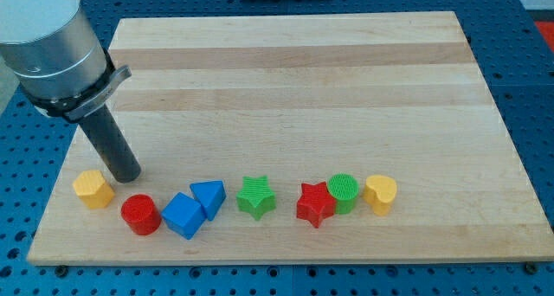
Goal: Adjust the red circle and the yellow hexagon parallel left to the blue cube
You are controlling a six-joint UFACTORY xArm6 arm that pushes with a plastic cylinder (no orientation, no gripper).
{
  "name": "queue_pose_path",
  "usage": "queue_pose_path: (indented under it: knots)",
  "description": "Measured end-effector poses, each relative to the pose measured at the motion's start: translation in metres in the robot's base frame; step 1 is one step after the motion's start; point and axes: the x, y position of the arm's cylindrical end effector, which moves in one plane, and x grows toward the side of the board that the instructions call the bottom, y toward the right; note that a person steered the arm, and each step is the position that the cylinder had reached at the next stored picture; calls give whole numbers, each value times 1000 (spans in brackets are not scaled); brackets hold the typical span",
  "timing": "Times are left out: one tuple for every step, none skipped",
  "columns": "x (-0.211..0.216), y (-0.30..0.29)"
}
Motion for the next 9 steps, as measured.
queue_pose_path:
  knots:
    - [0, -13]
    - [0, -18]
    - [0, -19]
    - [0, -19]
    - [10, -19]
    - [14, -19]
    - [13, -19]
    - [0, -19]
    - [-2, -24]
